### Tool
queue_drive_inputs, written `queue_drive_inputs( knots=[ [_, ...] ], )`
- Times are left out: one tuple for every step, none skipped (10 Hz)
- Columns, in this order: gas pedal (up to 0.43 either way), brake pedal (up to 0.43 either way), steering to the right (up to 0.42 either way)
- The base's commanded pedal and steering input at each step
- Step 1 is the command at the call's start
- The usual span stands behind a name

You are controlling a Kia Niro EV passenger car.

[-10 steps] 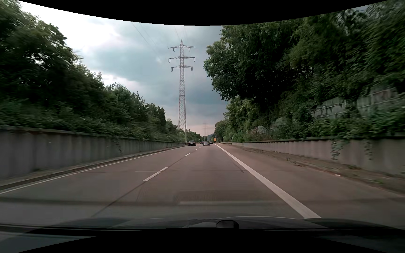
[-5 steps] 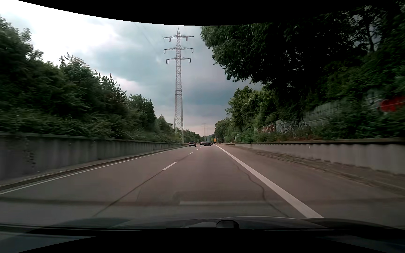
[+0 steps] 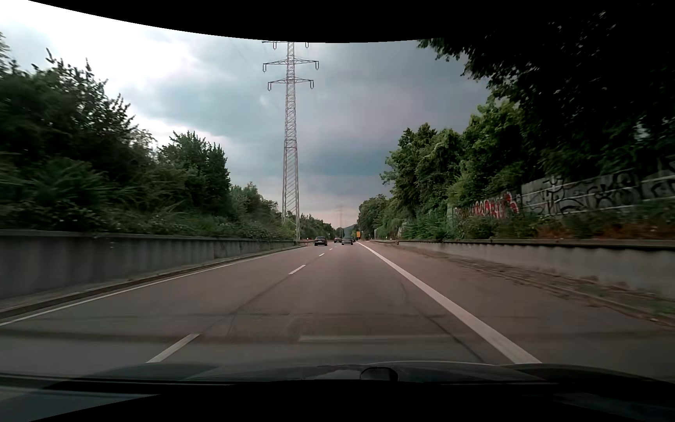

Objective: Follow the waypoints while adhering to traffic rules and regulations

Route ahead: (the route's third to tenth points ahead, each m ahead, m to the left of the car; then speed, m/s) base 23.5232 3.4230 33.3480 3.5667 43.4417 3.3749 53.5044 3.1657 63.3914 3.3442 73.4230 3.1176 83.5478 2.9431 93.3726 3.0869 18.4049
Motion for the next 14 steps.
queue_drive_inputs(
  knots=[
    [0.059, 0.0, -0.001],
    [0.039, 0.0, -0.001],
    [0.039, 0.0, -0.001],
    [0.039, 0.0, -0.001],
    [0.039, 0.0, -0.001],
    [0.028, 0.0, -0.001],
    [0.028, 0.0, -0.001],
    [0.028, 0.0, -0.001],
    [0.028, 0.0, -0.001],
    [0.028, 0.0, -0.001],
    [0.028, 0.0, -0.001],
    [0.028, 0.0, -0.001],
    [0.028, 0.0, -0.001],
    [0.028, 0.0, -0.001]
  ],
)
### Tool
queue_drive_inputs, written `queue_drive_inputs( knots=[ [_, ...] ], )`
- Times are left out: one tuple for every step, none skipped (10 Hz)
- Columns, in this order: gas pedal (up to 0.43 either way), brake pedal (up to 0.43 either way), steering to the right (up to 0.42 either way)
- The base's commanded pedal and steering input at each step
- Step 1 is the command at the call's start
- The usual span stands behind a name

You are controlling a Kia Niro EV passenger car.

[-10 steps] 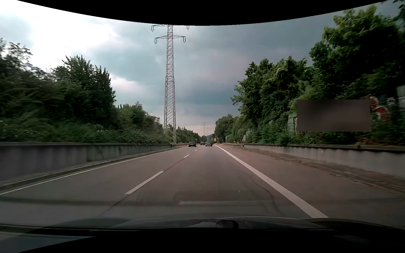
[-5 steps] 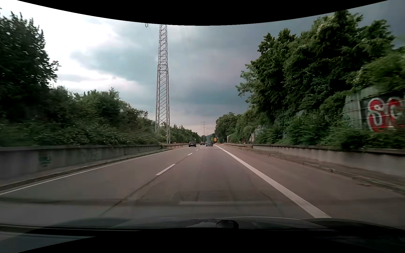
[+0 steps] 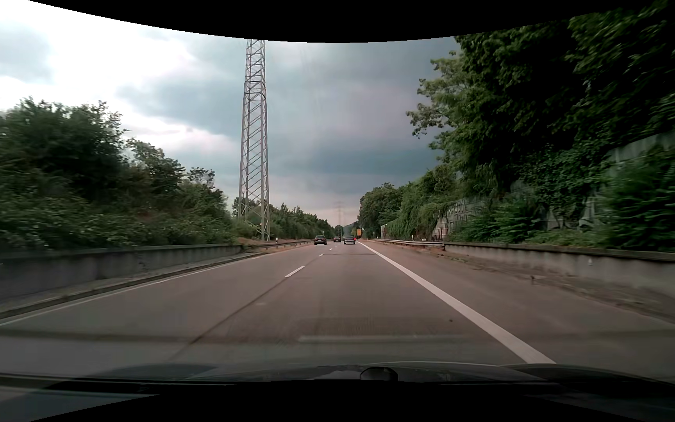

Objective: Follow the waypoints while adhering to traffic rules and regulations

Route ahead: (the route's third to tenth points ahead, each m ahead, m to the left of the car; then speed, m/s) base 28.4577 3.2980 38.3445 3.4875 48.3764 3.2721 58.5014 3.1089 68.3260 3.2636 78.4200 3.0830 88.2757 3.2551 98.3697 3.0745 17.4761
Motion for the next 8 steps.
queue_drive_inputs(
  knots=[
    [0.028, 0.0, -0.001],
    [0.028, 0.0, -0.001],
    [0.028, 0.0, -0.001],
    [0.028, 0.0, -0.001],
    [0.028, 0.0, -0.001],
    [0.028, 0.0, -0.001],
    [0.028, 0.0, 0.0],
    [0.028, 0.0, 0.0]
  ],
)
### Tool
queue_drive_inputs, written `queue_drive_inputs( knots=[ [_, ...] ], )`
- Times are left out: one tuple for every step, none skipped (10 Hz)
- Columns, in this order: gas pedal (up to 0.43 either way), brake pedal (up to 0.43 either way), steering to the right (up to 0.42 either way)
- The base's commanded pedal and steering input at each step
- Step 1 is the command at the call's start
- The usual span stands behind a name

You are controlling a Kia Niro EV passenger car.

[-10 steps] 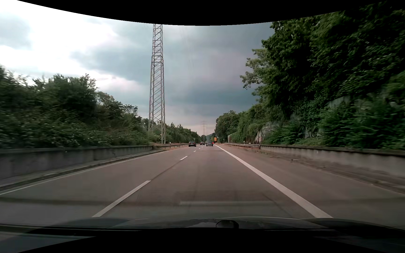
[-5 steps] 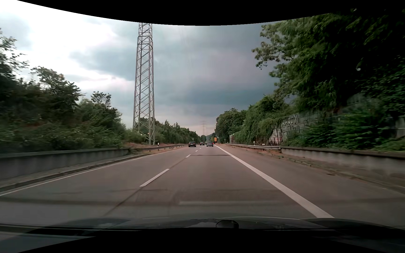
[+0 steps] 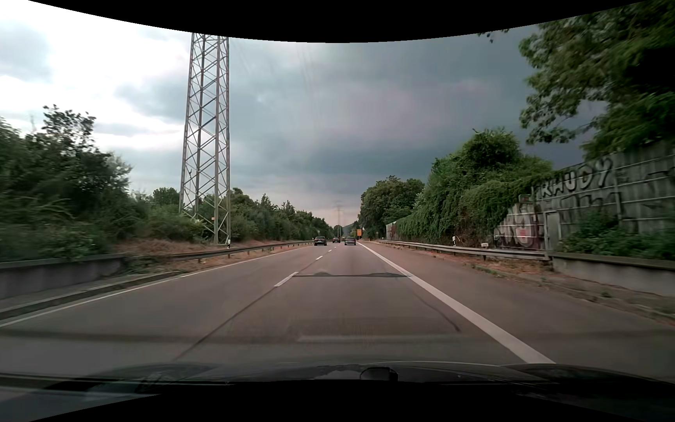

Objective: Follow the waypoints while adhering to traffic rules and regulations

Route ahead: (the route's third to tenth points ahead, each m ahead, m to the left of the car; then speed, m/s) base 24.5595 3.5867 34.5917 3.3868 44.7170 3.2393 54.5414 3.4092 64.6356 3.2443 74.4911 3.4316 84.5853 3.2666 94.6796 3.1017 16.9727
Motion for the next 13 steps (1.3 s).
queue_drive_inputs(
  knots=[
    [0.028, 0.0, 0.0],
    [0.028, 0.0, 0.0],
    [0.028, 0.0, 0.0],
    [0.028, 0.0, -0.001],
    [0.039, 0.0, 0.0],
    [0.039, 0.0, -0.001],
    [0.039, 0.0, 0.0],
    [0.039, 0.0, 0.0],
    [0.039, 0.0, -0.001],
    [0.039, 0.0, 0.0],
    [0.039, 0.0, 0.0],
    [0.039, 0.0, 0.0],
    [0.059, 0.0, 0.0]
  ],
)
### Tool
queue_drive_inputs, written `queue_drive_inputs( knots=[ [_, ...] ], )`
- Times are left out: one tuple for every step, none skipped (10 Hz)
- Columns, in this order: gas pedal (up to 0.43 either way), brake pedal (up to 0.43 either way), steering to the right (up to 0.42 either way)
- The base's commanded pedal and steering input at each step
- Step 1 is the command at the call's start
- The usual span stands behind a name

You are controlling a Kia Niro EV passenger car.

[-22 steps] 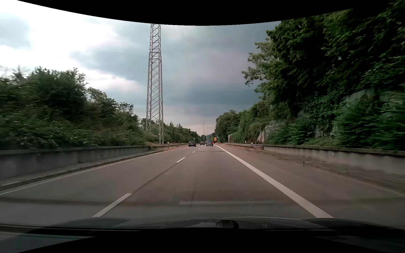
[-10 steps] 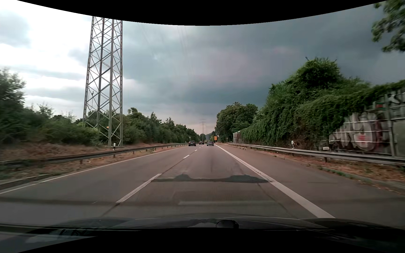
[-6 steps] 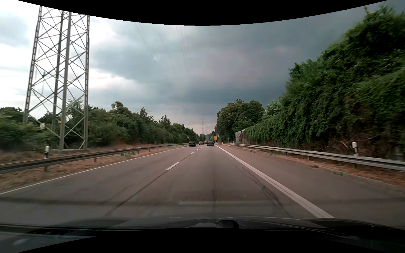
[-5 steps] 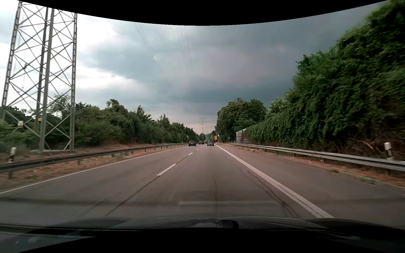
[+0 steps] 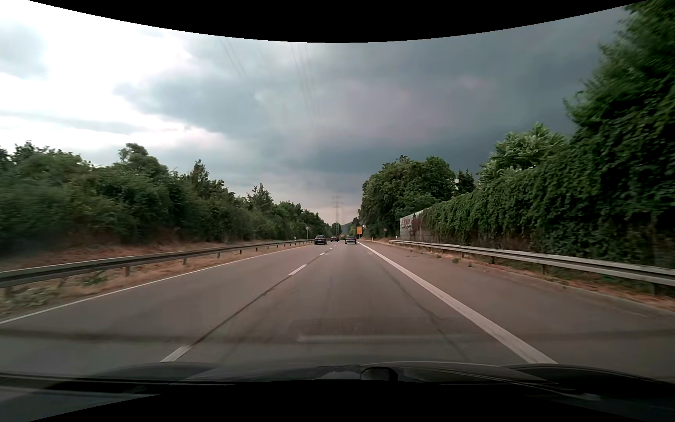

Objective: Follow the waypoints while adhering to traffic rules and regulations

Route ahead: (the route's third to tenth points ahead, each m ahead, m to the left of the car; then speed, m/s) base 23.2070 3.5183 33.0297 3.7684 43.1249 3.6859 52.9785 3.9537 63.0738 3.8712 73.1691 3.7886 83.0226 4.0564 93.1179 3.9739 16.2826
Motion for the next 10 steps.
queue_drive_inputs(
  knots=[
    [0.079, 0.0, 0.0],
    [0.079, 0.0, 0.0],
    [0.087, 0.0, -0.001],
    [0.087, 0.0, -0.001],
    [0.087, 0.0, -0.001],
    [0.079, 0.0, -0.002],
    [0.067, 0.0, -0.002],
    [0.039, 0.0, -0.002],
    [0.02, 0.0, -0.002],
    [0.02, 0.0, -0.002]
  ],
)
